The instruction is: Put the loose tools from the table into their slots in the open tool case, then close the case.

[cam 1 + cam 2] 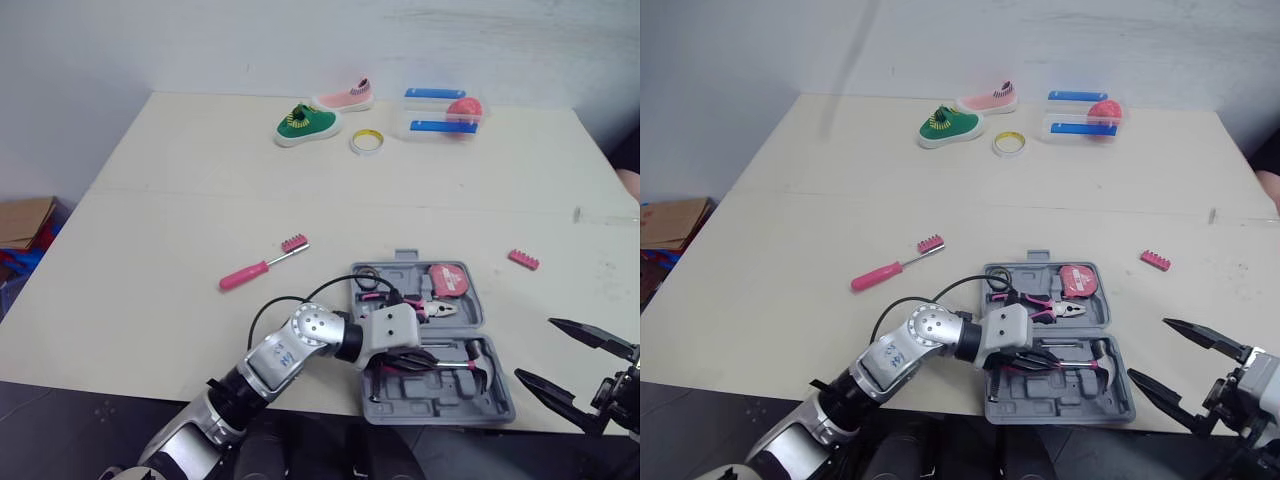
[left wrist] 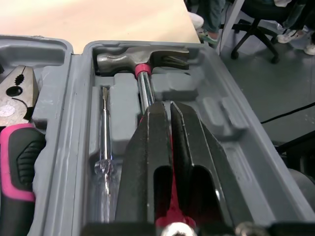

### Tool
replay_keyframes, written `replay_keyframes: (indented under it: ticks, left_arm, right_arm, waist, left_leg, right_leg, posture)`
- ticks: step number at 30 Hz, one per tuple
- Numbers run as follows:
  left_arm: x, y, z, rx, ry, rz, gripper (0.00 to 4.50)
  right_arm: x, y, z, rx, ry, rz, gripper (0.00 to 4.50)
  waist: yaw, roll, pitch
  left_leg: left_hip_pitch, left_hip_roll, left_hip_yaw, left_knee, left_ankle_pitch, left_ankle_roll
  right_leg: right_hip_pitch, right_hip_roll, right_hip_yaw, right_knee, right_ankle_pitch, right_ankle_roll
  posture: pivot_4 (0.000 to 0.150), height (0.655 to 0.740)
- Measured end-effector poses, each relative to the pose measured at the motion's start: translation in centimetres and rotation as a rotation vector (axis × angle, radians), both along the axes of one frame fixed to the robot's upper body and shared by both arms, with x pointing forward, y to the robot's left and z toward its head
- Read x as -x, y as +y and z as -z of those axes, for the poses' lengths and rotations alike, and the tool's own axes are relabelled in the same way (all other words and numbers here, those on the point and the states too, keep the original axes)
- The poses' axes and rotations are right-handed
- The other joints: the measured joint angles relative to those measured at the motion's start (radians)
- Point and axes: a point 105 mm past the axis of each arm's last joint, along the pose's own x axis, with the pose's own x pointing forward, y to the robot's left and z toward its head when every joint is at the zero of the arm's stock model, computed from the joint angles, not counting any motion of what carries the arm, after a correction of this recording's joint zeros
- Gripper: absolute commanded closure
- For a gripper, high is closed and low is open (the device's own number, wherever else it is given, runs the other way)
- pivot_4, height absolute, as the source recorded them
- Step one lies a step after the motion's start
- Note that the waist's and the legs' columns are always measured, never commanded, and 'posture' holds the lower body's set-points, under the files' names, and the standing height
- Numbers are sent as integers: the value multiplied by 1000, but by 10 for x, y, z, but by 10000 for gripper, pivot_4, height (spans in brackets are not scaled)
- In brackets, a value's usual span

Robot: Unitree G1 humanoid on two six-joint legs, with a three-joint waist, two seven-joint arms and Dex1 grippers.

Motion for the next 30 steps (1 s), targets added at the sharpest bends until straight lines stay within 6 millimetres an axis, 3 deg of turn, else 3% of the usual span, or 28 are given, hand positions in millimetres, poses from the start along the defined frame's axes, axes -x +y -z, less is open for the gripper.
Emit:
replay_keyframes:
  ticks: [13, 21, 30]
  left_arm:
    - [-4, -2, 9, -115, 17, -44, 44178]
    - [-1, -6, 15, -183, -39, -23, 44178]
    - [-5, -12, 28, -188, -17, -42, 44178]
  right_arm:
    - [6, -2, 1, -1, 1, 8, 0]
    - [4, 0, 1, -7, -32, 11, 0]
    - [3, -3, 3, -16, -30, 28, 0]
  waist:
    - [-3, 0, 0]
    - [-2, -3, -7]
    - [11, -9, -30]
  left_leg:
    - [1, 0, 0, 0, 0, 0]
    - [7, 2, -6, -1, -3, 1]
    - [7, 1, -5, -1, -6, 5]
  right_leg:
    - [1, 0, 0, 0, 0, 0]
    - [15, 0, -7, -11, -1, -2]
    - [20, -6, -7, -18, -9, -16]
  posture:
    - [1500, 7400]
    - [1500, 7400]
    - [1500, 7400]
